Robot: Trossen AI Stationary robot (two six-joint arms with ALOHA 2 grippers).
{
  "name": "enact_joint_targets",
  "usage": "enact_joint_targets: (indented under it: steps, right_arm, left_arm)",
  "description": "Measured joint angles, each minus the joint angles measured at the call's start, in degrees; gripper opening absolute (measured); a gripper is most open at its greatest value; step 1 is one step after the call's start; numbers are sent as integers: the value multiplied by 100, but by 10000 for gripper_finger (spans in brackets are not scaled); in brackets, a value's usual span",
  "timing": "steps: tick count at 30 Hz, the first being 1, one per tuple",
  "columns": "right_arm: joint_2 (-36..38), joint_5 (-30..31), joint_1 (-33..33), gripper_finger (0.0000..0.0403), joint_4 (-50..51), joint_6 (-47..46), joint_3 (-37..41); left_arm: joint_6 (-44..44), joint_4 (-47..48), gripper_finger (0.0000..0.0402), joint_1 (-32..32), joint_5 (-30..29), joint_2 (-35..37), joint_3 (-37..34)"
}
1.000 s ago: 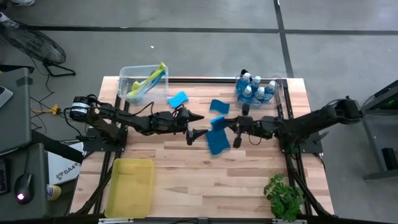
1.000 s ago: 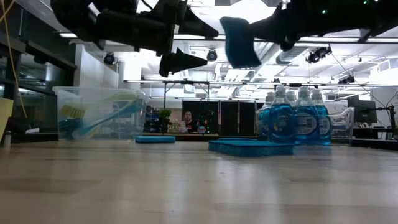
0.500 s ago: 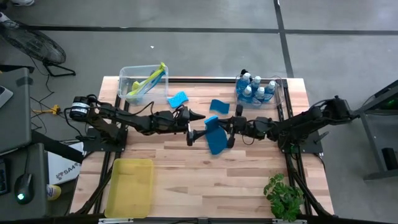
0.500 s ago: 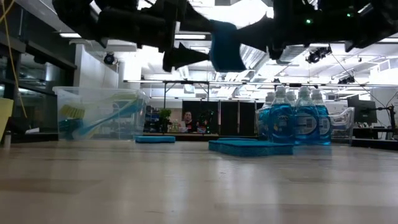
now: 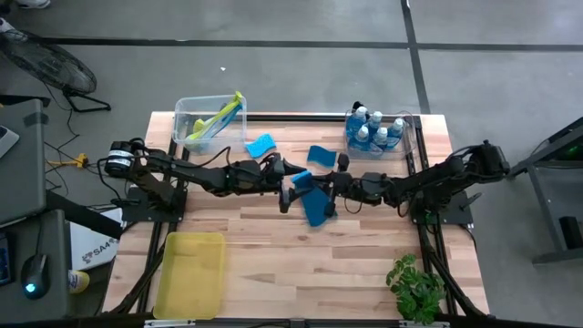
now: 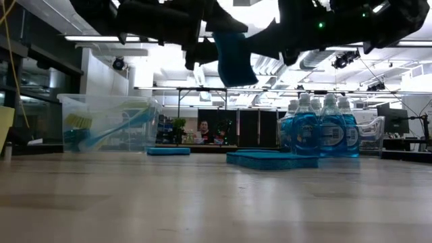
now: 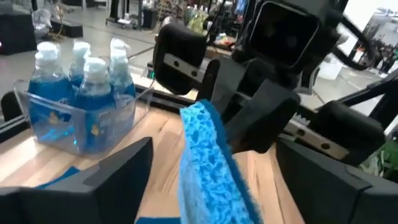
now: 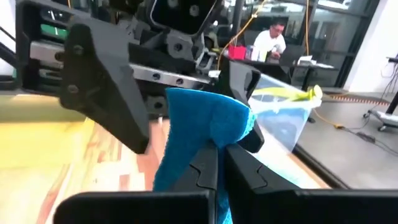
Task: Pick & Place Kitchen Sink Supplies
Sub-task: Put the bottom right sponge into the yellow bin
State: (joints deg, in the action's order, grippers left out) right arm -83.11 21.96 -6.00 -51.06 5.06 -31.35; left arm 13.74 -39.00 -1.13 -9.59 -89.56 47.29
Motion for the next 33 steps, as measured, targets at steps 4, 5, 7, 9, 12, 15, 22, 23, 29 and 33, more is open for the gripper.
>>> enact_joint_targets:
  steps: [4,5,7,9,12,15,22,23,29,33]
  right_arm:
    - [0,24,-2,1,179,-58,0]
    - [0,27,-1,1,178,-65,0]
    - [0,62,0,1,117,-73,0]
    - [0,119,-2,1,108,-70,0]
    - [0,154,0,1,126,-63,0]
    - [0,153,-2,1,195,-77,0]
    - [1,147,-2,1,249,-116,0]
    - [0,135,-2,1,257,-116,2]
    - [2,-57,2,18,319,-11,2]
    - [2,-42,4,69,377,-9,2]
  left_arm:
    - [-20,15,284,0,-32,-7,-4]
    - [-15,25,271,0,-34,-4,-4]
    - [6,174,244,0,-43,-4,-4]
    - [76,309,218,-2,-45,-7,-7]
    - [146,362,178,0,-109,-7,-7]
    - [151,357,136,-2,-322,-7,-7]
    - [151,443,32,-2,-345,-7,-7]
    - [151,451,19,-6,-345,-7,-7]
    - [151,497,19,-7,-321,-2,-9]
    - [151,561,7,-7,-289,-2,-15]
